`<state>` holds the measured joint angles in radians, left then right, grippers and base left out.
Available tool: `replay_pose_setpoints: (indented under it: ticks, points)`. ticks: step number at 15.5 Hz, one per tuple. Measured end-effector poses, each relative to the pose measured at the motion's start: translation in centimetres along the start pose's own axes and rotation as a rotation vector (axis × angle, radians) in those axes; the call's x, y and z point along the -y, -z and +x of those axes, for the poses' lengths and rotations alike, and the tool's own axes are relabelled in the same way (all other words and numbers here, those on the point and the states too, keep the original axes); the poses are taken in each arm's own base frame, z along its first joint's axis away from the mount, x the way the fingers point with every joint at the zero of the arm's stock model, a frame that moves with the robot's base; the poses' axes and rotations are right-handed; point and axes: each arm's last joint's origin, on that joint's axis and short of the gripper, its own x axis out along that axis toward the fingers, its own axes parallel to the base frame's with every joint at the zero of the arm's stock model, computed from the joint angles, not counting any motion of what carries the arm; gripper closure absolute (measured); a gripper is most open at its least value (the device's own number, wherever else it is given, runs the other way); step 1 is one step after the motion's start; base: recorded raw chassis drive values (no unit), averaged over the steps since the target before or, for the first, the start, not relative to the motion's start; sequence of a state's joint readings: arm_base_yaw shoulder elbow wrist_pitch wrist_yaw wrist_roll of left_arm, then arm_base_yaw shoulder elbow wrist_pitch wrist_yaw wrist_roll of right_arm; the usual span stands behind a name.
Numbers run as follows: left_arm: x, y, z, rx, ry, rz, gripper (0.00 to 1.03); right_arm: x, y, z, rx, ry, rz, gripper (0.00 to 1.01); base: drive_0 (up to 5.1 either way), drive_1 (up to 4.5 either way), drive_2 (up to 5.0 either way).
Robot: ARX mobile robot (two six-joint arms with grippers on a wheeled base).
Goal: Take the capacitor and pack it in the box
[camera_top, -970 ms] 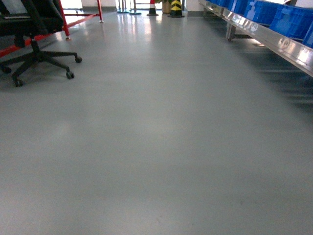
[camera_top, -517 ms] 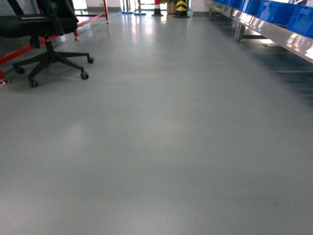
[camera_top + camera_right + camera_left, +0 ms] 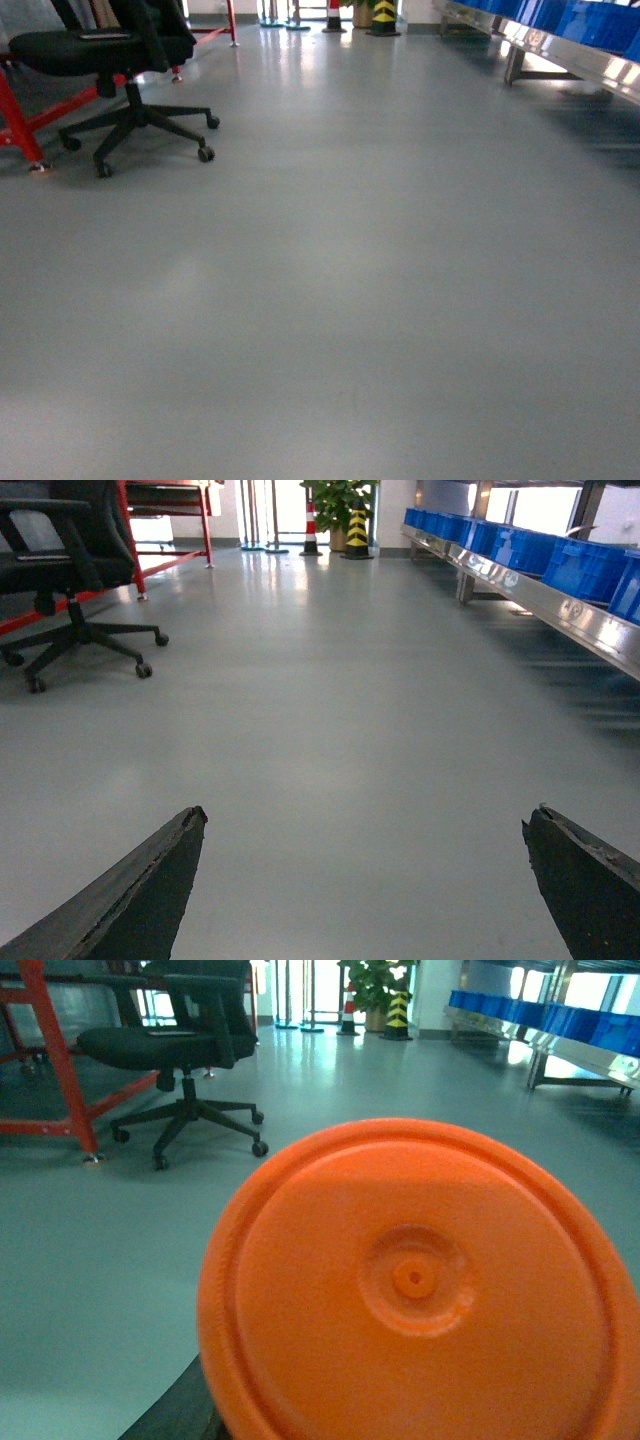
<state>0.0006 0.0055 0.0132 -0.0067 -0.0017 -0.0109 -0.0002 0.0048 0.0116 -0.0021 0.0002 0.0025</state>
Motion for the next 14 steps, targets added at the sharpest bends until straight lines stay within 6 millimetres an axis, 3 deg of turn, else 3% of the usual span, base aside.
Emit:
replay_pose_setpoints:
  ticks: [14]
  points:
    - [0.01,0.0,0.0,0.0,0.002,0.0,0.58,0.0,0.05,0.0,-0.005,0.0,0.0,0.03,-5.0,2.43,2.4]
